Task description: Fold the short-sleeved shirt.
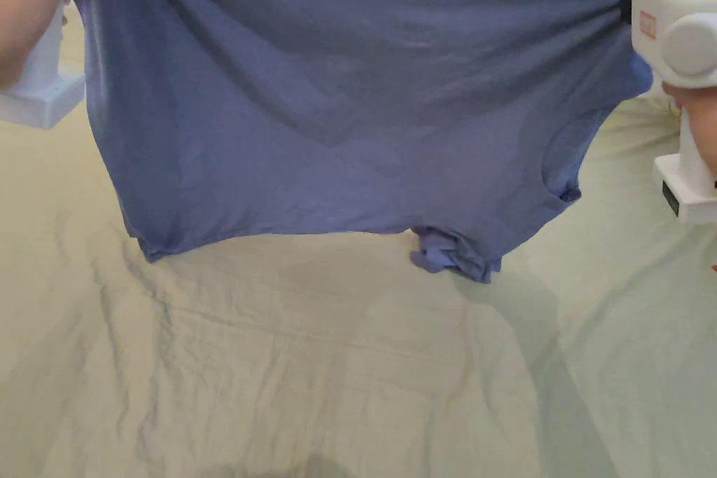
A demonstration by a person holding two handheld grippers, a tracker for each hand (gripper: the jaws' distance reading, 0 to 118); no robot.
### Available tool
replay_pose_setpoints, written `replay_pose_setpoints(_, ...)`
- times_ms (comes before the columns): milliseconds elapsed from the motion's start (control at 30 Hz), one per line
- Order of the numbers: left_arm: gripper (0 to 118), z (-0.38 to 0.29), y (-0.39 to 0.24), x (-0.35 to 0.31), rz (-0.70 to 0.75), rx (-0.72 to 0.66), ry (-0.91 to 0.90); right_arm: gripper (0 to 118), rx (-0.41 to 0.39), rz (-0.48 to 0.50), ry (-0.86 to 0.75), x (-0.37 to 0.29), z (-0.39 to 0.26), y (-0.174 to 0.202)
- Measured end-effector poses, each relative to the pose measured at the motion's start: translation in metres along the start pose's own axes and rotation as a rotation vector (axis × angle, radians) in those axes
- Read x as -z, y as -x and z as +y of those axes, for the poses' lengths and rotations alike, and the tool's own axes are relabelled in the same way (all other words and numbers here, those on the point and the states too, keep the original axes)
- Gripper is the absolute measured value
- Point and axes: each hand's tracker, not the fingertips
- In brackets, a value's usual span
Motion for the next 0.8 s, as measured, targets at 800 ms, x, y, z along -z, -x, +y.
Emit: replay_pose_setpoints(800,1,-0.373,-0.027,-0.230,-0.182,0.080,0.622,3,0.029,0.490,0.599,-0.259,-0.323,0.046)
